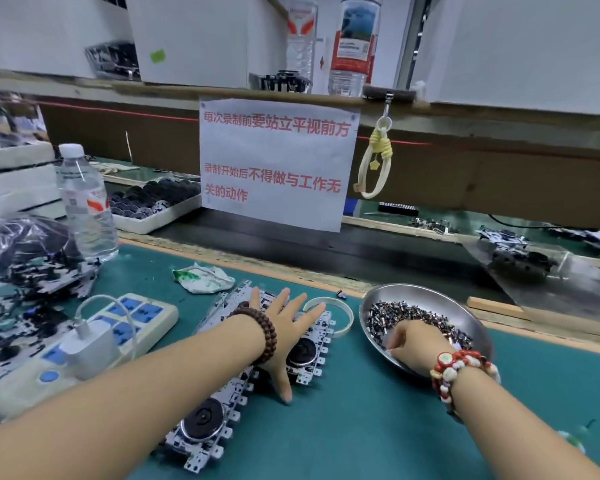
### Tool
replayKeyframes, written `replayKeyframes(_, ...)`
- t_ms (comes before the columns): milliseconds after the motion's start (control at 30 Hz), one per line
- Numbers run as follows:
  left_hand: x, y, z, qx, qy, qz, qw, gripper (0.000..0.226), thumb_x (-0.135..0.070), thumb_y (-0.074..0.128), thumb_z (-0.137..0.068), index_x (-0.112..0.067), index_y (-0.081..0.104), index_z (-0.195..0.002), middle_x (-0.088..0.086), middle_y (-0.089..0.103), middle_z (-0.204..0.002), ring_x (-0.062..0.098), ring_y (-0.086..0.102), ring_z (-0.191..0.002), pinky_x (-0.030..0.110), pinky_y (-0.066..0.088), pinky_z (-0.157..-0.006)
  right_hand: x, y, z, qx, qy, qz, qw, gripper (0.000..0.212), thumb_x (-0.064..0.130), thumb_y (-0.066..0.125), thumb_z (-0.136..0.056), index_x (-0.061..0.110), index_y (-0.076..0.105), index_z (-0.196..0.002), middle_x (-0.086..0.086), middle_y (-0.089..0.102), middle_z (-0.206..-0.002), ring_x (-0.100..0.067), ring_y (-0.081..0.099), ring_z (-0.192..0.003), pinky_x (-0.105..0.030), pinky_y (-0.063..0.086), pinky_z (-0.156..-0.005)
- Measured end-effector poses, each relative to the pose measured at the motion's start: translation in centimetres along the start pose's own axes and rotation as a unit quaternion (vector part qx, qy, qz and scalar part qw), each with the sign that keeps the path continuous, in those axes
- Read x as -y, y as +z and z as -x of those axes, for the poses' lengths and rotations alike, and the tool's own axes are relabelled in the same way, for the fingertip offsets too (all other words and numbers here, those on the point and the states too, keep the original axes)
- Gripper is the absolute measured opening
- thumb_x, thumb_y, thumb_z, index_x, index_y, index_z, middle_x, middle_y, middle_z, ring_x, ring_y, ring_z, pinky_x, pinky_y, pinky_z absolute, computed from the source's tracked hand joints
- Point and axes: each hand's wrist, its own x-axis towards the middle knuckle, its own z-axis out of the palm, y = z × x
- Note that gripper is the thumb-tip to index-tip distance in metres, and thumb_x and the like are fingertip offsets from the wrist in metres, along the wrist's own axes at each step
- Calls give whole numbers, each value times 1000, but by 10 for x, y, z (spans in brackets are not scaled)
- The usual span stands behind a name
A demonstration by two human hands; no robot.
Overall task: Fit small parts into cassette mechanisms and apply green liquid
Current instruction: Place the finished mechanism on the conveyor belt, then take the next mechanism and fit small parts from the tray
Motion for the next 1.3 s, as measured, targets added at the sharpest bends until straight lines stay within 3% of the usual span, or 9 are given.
replayKeyframes(100, 3, -5, -6, 20, 8, -27, 999, 134, -61, 74, -61, -32, -31, -139, 1, -17, -156, 27, -21, -141, 69, -9, -103, -1, 4, -1, 11, -3, -7, 1000, 32, 9, 53, -89, 27, 45, -64, 1, 64, -113, -14, 57, -106, -18, 41, -88)
replayKeyframes(267, -1, -9, -12, 16, 23, -43, 999, 130, -59, 75, -62, -34, -26, -141, 5, 0, -157, 26, -14, -143, 71, -6, -104, -2, 7, -1, -13, -1, -25, 1000, 27, 9, 47, -91, 25, 43, -70, 0, 62, -116, -15, 56, -106, -17, 39, -80)
replayKeyframes(467, 2, -3, -14, -22, 27, -29, 999, 130, -62, 74, -56, -37, -20, -142, 7, 18, -144, 24, 8, -138, 69, -5, -104, -7, 9, 5, -102, -1, -112, 988, 11, 16, 49, -89, 18, 47, -79, -4, 62, -93, -19, 52, -86, -26, 39, -70)
replayKeyframes(633, -1, -5, -20, -68, 26, 29, 997, 131, -65, 72, -54, -39, -21, -141, 2, 26, -139, 20, 16, -136, 66, -6, -106, -14, 7, 12, -142, -6, -191, 971, 16, 10, 51, -83, 21, 46, -73, 5, 56, -70, -4, 48, -59, -13, 31, -43)
replayKeyframes(833, -1, -7, -12, -134, 40, 167, 976, 130, -60, 77, -53, -45, -19, -139, -4, 20, -146, 14, 14, -139, 62, -9, -107, -14, 5, 21, -154, -20, -279, 948, 16, 6, 52, -81, 21, 50, -74, 8, 54, -69, -3, 48, -61, -6, 36, -47)
replayKeyframes(967, 2, -11, -8, -158, 59, 247, 954, 133, -60, 79, -52, -56, -30, -127, -12, 6, -152, 14, 10, -141, 67, 0, -106, -12, 9, 26, -93, -31, -337, 936, 24, 7, 50, -84, 30, 55, -78, 2, 63, -73, -14, 56, -68, -19, 46, -58)
replayKeyframes(1133, -4, -3, -7, -178, 46, 147, 972, 135, -69, 73, -49, -49, -33, -131, -12, 10, -148, 11, 11, -140, 71, -9, -100, -17, 10, 33, -84, -30, -373, 924, 28, 3, 54, -83, 28, 62, -73, 4, 66, -69, -14, 60, -67, -25, 53, -69)
replayKeyframes(1200, -13, 1, -9, -206, 49, 102, 972, 134, -74, 67, -49, -45, -34, -133, -9, 11, -148, 10, 6, -140, 66, -17, -101, -19, 10, 34, -87, -27, -390, 917, 25, 3, 55, -84, 25, 61, -74, 1, 67, -70, -13, 62, -68, -29, 55, -73)
replayKeyframes(1300, -25, -2, -10, -268, 72, 144, 950, 131, -75, 65, -50, -50, -42, -122, -5, 6, -152, 12, -4, -142, 53, -16, -109, -22, 10, 37, -95, -26, -417, 904, 20, 5, 58, -85, 23, 62, -77, 1, 67, -70, -10, 64, -68, -26, 55, -69)
